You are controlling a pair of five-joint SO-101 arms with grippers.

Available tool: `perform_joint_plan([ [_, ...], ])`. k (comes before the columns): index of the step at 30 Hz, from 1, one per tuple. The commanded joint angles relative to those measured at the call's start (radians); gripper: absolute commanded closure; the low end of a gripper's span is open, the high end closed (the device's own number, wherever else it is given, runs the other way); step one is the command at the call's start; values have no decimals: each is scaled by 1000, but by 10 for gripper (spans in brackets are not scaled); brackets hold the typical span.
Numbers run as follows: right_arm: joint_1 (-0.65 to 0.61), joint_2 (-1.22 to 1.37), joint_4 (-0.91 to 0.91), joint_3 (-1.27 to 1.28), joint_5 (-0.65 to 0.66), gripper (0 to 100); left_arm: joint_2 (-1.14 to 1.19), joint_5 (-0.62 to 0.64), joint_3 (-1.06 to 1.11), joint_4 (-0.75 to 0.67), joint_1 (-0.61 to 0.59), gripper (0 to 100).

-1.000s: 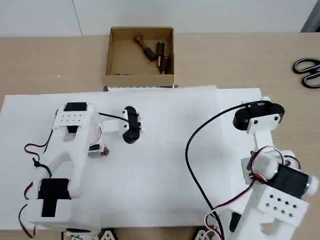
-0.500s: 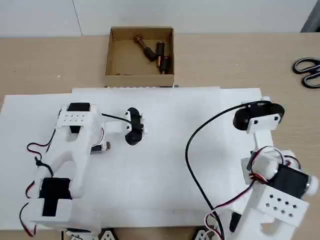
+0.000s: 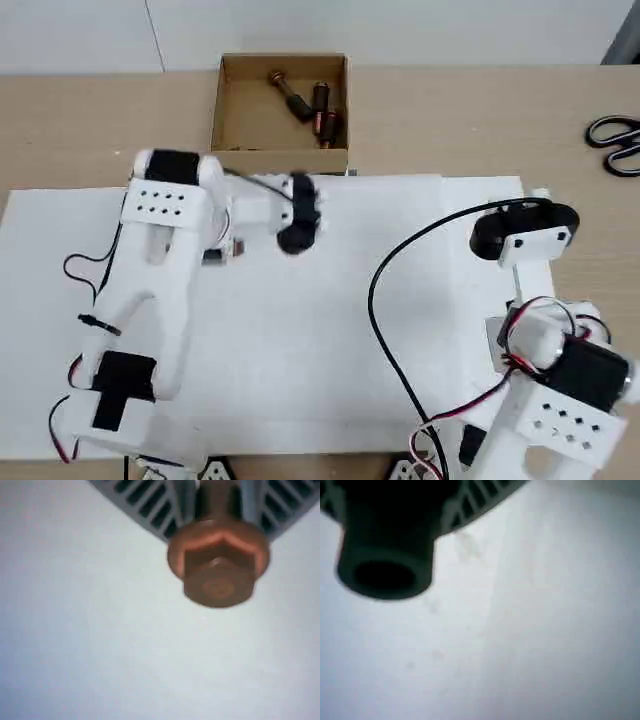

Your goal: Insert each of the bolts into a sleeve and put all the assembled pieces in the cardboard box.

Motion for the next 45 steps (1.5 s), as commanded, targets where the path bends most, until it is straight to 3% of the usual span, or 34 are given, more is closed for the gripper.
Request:
perform_joint_plan([
  [1, -2, -16, 12, -54, -6, 995, -51, 183, -183, 26, 31, 994],
  [9, -68, -90, 16, -46, -81, 995, -318, 802, -257, 26, 115, 994],
  [15, -177, -213, 5, -9, -91, 995, -529, 841, -156, 21, 138, 994],
  [20, -214, -288, -62, 89, -91, 996, -724, 1083, 59, -51, 130, 994],
  [23, -214, -354, -153, 196, -109, 996, -864, 1191, 229, -150, 130, 994],
  [30, -242, -533, -503, 497, -304, 996, -1257, 1329, 776, -525, 129, 994],
  [37, -487, -717, -628, 724, -445, 996, -1682, 1458, 1244, -795, 130, 994],
  [41, -628, -825, -694, 845, -473, 996, -1884, 1599, 1402, -818, 137, 994],
  [45, -750, -825, -757, 910, -471, 996, -1870, 1824, 1425, -818, 133, 994],
])
